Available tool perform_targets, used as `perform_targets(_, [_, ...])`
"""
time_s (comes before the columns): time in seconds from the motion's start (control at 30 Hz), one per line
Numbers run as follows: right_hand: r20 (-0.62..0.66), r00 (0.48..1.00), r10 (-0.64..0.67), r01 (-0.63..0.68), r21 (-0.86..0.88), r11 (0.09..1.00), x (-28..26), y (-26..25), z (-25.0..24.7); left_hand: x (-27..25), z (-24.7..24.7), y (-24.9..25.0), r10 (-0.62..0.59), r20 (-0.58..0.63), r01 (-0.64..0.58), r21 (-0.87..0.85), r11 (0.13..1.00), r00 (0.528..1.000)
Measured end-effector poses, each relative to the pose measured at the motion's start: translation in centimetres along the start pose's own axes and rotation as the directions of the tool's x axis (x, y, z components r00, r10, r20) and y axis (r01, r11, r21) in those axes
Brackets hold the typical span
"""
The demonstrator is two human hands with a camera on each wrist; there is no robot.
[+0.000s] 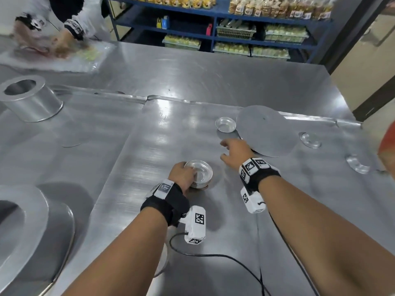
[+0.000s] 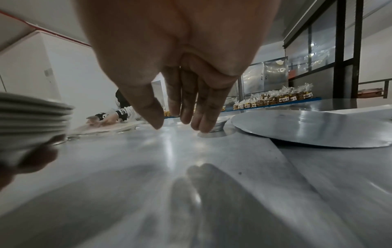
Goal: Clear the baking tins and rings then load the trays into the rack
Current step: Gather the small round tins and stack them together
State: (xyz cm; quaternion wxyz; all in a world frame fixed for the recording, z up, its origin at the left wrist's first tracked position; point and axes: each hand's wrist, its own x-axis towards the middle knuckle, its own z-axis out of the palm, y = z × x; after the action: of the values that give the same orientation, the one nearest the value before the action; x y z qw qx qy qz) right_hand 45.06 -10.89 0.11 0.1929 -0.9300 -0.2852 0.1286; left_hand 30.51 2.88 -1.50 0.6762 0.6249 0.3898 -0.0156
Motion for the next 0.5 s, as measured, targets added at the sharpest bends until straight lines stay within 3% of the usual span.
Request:
perform_targets(0.27, [-0.092, 0.996, -0.001, -0.011, -0.137, 0.991, 8.7, 2.8, -1.4, 3.4, 2.1, 0.4, -0.015, -0.065, 0.012, -0.043, 0.999, 0.998])
perform_targets(0.5, [-0.006, 0.998, 0.068, -0.068, -0.201, 0.977, 13.2, 3.8, -1.3, 5.4, 2.8, -1.3, -0.008, -0.146, 0.002, -0.043, 0.999, 0.989])
